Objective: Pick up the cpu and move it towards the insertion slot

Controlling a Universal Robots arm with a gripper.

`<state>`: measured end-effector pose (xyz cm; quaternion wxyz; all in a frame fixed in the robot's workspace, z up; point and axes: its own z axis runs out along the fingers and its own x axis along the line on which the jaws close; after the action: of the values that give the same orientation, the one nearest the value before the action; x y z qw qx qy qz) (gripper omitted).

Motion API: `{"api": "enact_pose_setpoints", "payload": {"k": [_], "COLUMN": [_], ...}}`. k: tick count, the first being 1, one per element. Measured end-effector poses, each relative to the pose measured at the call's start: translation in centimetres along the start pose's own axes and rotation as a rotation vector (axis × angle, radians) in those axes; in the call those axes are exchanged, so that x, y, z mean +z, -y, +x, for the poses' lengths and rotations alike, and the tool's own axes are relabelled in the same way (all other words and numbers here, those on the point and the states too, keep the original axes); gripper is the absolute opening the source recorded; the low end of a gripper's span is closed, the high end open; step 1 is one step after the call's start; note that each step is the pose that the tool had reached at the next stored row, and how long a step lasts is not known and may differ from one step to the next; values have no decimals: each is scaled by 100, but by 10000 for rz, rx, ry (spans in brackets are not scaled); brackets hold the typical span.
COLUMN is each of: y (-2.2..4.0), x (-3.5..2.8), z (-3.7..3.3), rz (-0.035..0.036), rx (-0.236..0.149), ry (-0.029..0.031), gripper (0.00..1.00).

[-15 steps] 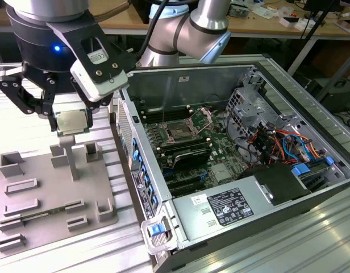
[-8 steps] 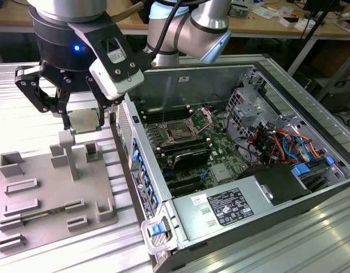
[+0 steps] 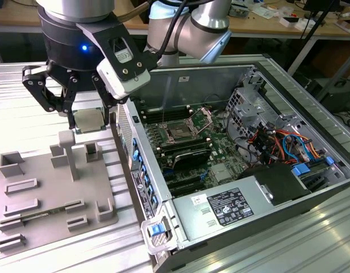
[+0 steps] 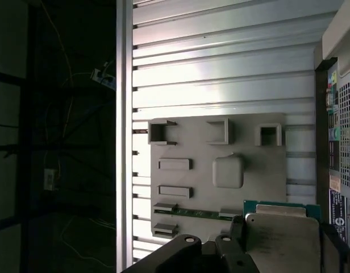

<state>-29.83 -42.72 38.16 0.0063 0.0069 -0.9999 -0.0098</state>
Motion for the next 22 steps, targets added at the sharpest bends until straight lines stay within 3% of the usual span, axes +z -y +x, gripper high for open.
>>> {"api": "enact_pose_setpoints", "payload": {"k": [22], "y": [4], "x": [-3], "z": [-259], "rz": [8], "rx": [0], "ry": [0], "gripper": [55]}}
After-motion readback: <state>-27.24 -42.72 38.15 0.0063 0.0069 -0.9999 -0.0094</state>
